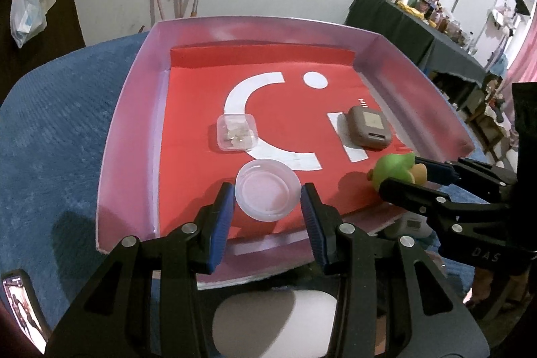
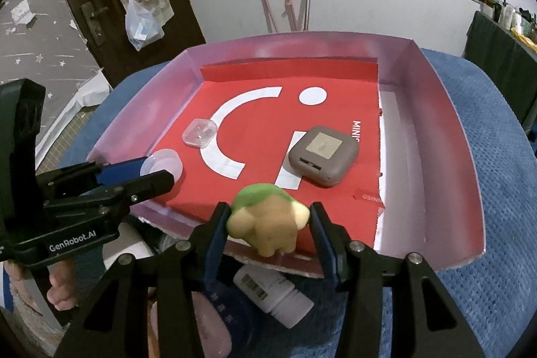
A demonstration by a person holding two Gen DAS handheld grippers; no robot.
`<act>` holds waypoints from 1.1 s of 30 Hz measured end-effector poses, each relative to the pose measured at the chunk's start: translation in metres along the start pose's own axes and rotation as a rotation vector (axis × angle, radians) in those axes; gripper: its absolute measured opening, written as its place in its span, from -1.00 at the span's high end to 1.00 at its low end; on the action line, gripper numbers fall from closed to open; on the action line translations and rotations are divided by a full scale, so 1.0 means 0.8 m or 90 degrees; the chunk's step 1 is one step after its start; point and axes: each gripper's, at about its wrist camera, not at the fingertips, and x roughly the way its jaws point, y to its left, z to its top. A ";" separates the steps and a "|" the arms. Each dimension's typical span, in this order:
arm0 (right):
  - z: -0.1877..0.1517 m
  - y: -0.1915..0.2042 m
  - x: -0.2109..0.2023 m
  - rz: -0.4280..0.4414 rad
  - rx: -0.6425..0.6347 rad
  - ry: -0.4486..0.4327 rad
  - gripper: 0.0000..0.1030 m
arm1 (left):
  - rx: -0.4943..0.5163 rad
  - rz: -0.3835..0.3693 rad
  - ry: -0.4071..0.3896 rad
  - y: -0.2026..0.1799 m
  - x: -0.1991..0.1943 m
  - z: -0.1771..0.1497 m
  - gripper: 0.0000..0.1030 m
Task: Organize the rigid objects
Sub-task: 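Carry the lid with the left gripper while the right gripper carries the toy, then set down the lid with the left gripper while the right gripper sets down the toy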
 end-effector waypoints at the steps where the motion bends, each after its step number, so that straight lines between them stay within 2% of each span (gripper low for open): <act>1: 0.000 0.000 0.002 -0.001 -0.001 0.004 0.00 | 0.000 0.002 0.003 0.001 0.002 0.000 0.25; 16: 0.011 -0.007 0.022 -0.009 0.010 0.000 0.00 | 0.000 0.036 0.021 0.005 0.033 0.011 0.25; 33: 0.028 -0.007 0.030 -0.033 0.015 -0.039 0.01 | -0.012 0.041 0.013 0.008 0.045 0.021 0.25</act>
